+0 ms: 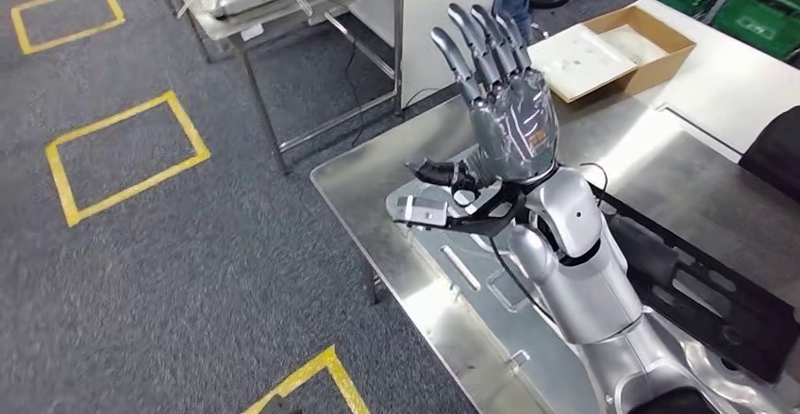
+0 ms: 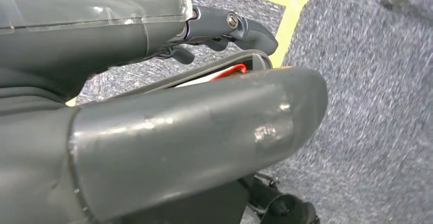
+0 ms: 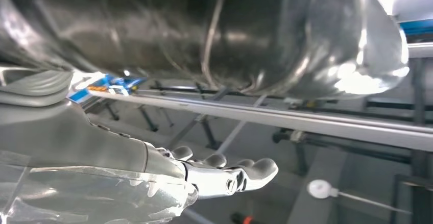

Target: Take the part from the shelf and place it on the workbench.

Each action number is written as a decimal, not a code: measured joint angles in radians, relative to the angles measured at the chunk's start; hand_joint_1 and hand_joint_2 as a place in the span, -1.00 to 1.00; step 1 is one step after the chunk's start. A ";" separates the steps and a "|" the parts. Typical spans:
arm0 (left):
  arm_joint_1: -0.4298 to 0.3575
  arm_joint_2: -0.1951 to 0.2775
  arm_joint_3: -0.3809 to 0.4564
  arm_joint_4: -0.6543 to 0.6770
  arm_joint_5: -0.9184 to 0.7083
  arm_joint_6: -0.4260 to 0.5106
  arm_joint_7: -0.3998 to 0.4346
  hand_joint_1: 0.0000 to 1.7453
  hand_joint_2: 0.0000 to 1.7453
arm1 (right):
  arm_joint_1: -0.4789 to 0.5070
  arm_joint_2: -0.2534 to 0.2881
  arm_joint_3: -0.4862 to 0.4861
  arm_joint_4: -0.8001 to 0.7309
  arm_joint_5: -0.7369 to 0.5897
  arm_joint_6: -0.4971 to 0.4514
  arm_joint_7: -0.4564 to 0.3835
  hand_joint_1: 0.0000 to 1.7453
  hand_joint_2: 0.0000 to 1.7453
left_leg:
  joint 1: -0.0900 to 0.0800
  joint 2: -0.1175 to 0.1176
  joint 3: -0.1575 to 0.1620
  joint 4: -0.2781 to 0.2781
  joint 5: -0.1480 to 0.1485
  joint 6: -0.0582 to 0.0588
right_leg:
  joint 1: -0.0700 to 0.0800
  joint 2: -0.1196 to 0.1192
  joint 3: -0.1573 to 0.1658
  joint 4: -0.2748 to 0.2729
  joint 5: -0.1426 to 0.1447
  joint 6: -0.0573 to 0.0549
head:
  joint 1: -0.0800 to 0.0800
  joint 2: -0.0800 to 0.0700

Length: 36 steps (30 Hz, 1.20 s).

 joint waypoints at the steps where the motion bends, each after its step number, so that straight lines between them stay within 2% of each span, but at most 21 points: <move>1: 0.001 0.000 0.001 0.000 0.000 0.000 0.000 -1.00 -1.00 | 0.000 0.000 0.000 0.000 0.000 0.000 0.000 -1.00 -1.00 | 0.000 -0.012 -0.001 -0.002 0.003 0.006 | 0.001 -0.010 0.001 0.000 -0.001 0.004 | 0.000 0.000; 2: 0.003 0.000 0.001 0.000 0.000 -0.001 0.000 -1.00 -1.00 | 0.000 0.000 0.000 0.001 0.000 0.000 0.000 -1.00 -1.00 | 0.002 -0.024 -0.001 -0.006 0.006 0.011 | 0.000 -0.014 0.002 0.002 -0.005 0.010 | 0.000 0.000; 4: 0.004 0.000 0.003 0.000 0.000 -0.001 -0.001 -1.00 -1.00 | -0.001 0.000 0.000 0.001 0.001 -0.001 0.001 -1.00 -1.00 | 0.007 -0.045 0.001 -0.013 0.013 0.022 | -0.006 0.020 -0.010 0.037 -0.034 0.022 | 0.000 0.000; 6: 0.001 0.000 0.003 0.000 0.000 -0.002 -0.002 -1.00 -1.00 | 0.003 -0.002 0.000 0.001 0.001 -0.002 0.002 -1.00 -1.00 | 0.010 -0.065 0.001 -0.016 0.017 0.029 | -0.011 0.076 -0.058 0.145 -0.093 0.029 | 0.001 0.000; 7: 0.000 -0.001 0.004 0.000 -0.001 -0.002 -0.002 -1.00 -1.00 | 0.006 -0.003 0.000 0.002 0.002 -0.003 0.002 -1.00 -1.00 | 0.010 -0.076 0.000 -0.016 0.018 0.031 | -0.012 0.090 -0.089 0.208 -0.119 0.031 | 0.001 0.000; 9: 0.001 -0.001 0.004 0.000 -0.001 -0.003 -0.002 -1.00 -1.00 | 0.013 -0.005 0.000 0.003 0.002 -0.003 0.002 -1.00 -1.00 | 0.010 -0.102 -0.001 -0.013 0.019 0.032 | -0.016 0.100 -0.123 0.268 -0.123 0.034 | 0.001 0.000; 11: 0.004 -0.001 0.004 0.000 -0.002 -0.003 -0.002 -1.00 -1.00 | 0.014 -0.006 0.000 0.003 0.002 -0.004 0.002 -1.00 -1.00 | 0.011 -0.128 -0.001 -0.009 0.018 0.030 | -0.019 0.111 -0.092 0.188 -0.058 0.031 | 0.001 0.000; 13: 0.004 -0.001 0.004 0.000 -0.003 -0.003 -0.002 -1.00 -1.00 | 0.013 -0.008 0.000 0.003 0.002 -0.004 0.002 -1.00 -1.00 | 0.011 -0.151 -0.004 -0.003 0.017 0.024 | -0.023 0.154 -0.039 0.064 -0.002 0.025 | 0.000 0.000; 15: 0.002 -0.001 0.004 0.000 -0.003 -0.003 -0.002 -1.00 -1.00 | 0.013 -0.008 0.001 0.002 0.002 -0.005 0.002 -1.00 -1.00 | 0.013 -0.170 -0.012 -0.002 0.019 0.012 | -0.023 0.182 -0.019 0.013 0.008 0.021 | 0.000 0.000; 17: 0.004 0.000 0.005 0.000 -0.004 -0.002 -0.002 -1.00 -1.00 | 0.012 -0.008 0.001 0.002 0.002 -0.005 0.002 -1.00 -1.00 | 0.016 -0.188 -0.019 -0.004 0.024 -0.002 | -0.021 0.165 -0.016 0.005 0.012 0.013 | 0.000 0.000; 19: 0.006 0.002 0.005 0.000 -0.007 0.000 -0.002 -1.00 -1.00 | 0.009 -0.006 0.001 0.002 0.002 -0.005 0.002 -1.00 -1.00 | 0.015 -0.159 -0.032 0.018 0.007 -0.013 | -0.024 0.140 -0.010 -0.006 0.018 0.000 | -0.001 0.000; 21: 0.004 0.003 0.005 0.000 -0.010 0.000 -0.002 -1.00 -1.00 | 0.007 -0.005 0.002 0.001 0.002 -0.006 0.002 -1.00 -1.00 | 0.015 -0.104 -0.075 0.113 -0.047 -0.020 | -0.023 0.114 -0.007 -0.012 0.020 -0.010 | -0.002 0.000; 23: 0.000 0.003 0.005 0.000 -0.011 0.000 -0.002 -1.00 -1.00 | 0.007 -0.005 0.002 0.000 0.003 -0.006 0.002 -1.00 -1.00 | 0.018 -0.084 -0.131 0.233 -0.097 -0.026 | -0.019 0.085 -0.007 -0.012 0.019 -0.013 | -0.002 0.000; 24: 0.001 0.003 0.005 0.000 -0.011 0.000 -0.002 -1.00 -1.00 | 0.008 -0.005 0.002 0.000 0.003 -0.006 0.002 -1.00 -1.00 | 0.020 -0.080 -0.143 0.260 -0.100 -0.029 | -0.019 0.071 -0.007 -0.011 0.017 -0.014 | -0.002 0.000; 25: 0.002 0.003 0.005 0.000 -0.011 0.000 -0.002 -1.00 -1.00 | 0.008 -0.005 0.002 0.000 0.004 -0.006 0.002 -1.00 -1.00 | 0.021 -0.076 -0.135 0.247 -0.084 -0.031 | -0.019 0.057 -0.006 -0.010 0.016 -0.013 | -0.002 0.000; 27: 0.002 0.004 0.005 0.000 -0.012 0.000 -0.002 -1.00 -1.00 | 0.007 -0.005 0.002 0.000 0.004 -0.006 0.002 -1.00 -1.00 | 0.022 -0.048 -0.072 0.128 -0.026 -0.031 | -0.018 0.033 -0.004 -0.005 0.009 -0.008 | -0.002 0.000; 29: -0.001 0.005 0.005 0.000 -0.012 0.001 -0.002 -1.00 -1.00 | 0.004 -0.005 0.002 0.000 0.004 -0.006 0.002 -1.00 -1.00 | 0.015 -0.013 -0.018 0.024 0.006 -0.020 | -0.012 0.013 -0.001 0.000 0.002 0.002 | -0.002 0.000; 30: -0.002 0.005 0.005 0.000 -0.012 0.001 -0.002 -1.00 -1.00 | 0.003 -0.005 0.002 0.000 0.004 -0.006 0.002 -1.00 -1.00 | 0.011 -0.006 -0.010 0.005 0.007 -0.013 | -0.008 0.005 0.000 0.001 0.000 0.006 | -0.002 0.000; 32: -0.001 0.005 0.006 0.000 -0.012 0.002 -0.002 -1.00 -1.00 | 0.000 -0.005 0.002 0.000 0.004 -0.006 0.002 -1.00 -1.00 | 0.008 -0.026 -0.011 0.002 0.009 0.001 | -0.006 -0.013 0.003 0.000 -0.003 0.015 | -0.001 0.000; 34: 0.001 0.005 0.006 0.000 -0.012 0.003 -0.002 -1.00 -1.00 | -0.002 -0.005 0.002 0.000 0.002 -0.007 0.002 -1.00 -1.00 | 0.012 -0.048 -0.010 -0.004 0.014 0.013 | -0.012 0.015 -0.001 0.019 -0.022 0.027 | -0.001 0.000; 36: -0.001 0.005 0.006 0.000 -0.012 0.003 -0.001 -1.00 -1.00 | -0.003 -0.005 0.002 0.000 0.000 -0.009 0.003 -1.00 -1.00 | 0.015 -0.066 -0.009 -0.008 0.018 0.021 | -0.017 0.074 -0.037 0.100 -0.071 0.036 | -0.001 0.000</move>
